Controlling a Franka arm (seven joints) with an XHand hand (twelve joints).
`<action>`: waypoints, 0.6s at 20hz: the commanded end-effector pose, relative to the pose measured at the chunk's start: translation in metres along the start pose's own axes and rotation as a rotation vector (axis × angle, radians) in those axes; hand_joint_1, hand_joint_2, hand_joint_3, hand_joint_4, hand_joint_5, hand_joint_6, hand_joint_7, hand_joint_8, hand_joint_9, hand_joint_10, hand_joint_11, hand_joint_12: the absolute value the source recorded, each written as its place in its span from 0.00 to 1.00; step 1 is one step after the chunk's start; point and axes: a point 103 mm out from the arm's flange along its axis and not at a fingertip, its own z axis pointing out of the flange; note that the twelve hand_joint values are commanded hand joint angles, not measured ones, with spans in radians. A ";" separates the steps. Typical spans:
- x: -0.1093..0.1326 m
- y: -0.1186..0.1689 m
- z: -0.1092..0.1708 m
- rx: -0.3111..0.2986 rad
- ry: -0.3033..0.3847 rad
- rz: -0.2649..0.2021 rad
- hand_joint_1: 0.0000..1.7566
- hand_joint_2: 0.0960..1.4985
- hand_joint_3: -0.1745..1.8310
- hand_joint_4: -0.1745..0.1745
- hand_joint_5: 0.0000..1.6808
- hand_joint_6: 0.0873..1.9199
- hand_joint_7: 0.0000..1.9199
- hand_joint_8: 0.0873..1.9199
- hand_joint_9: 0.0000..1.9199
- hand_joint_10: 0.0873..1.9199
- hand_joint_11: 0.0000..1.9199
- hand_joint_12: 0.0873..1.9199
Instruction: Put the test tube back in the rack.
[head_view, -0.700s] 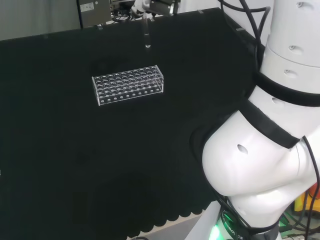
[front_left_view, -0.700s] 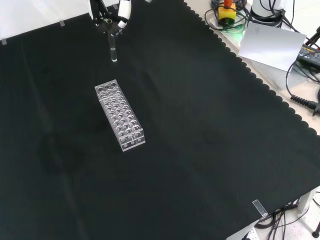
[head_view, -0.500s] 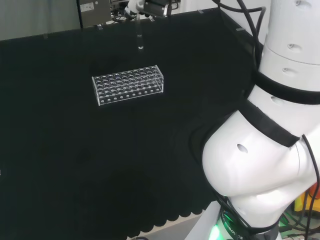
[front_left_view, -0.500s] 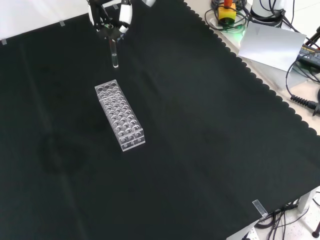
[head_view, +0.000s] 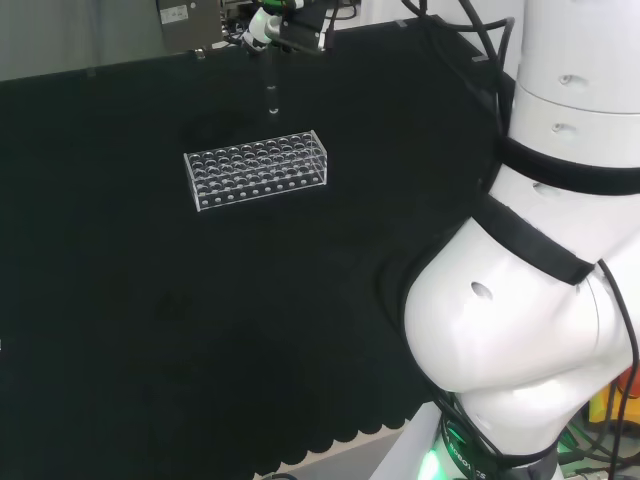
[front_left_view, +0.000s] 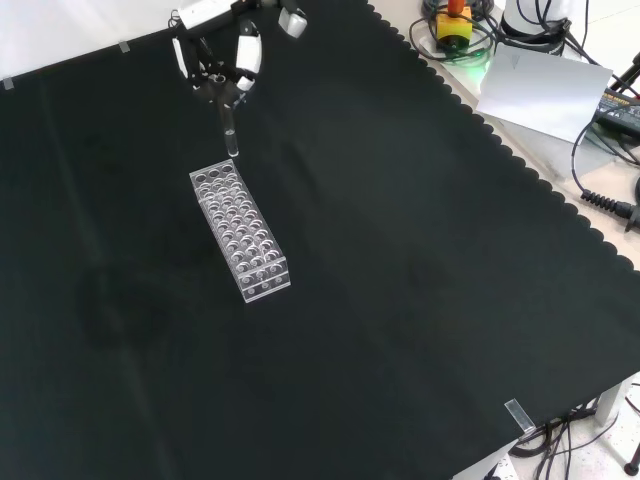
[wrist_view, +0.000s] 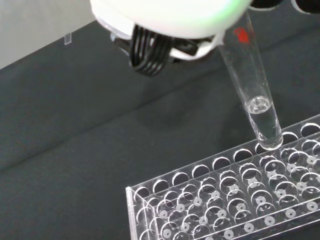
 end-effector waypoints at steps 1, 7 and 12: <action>-0.014 0.013 0.010 0.003 0.026 0.023 0.70 0.37 0.41 0.00 0.85 0.15 0.95 0.14 0.91 0.10 0.68 0.45; -0.022 0.021 0.029 0.029 0.038 0.044 0.70 0.37 0.41 0.00 0.85 0.15 0.95 0.14 0.91 0.10 0.68 0.45; -0.021 0.027 0.042 0.042 0.052 0.050 0.70 0.37 0.41 0.00 0.85 0.15 0.95 0.14 0.91 0.10 0.68 0.45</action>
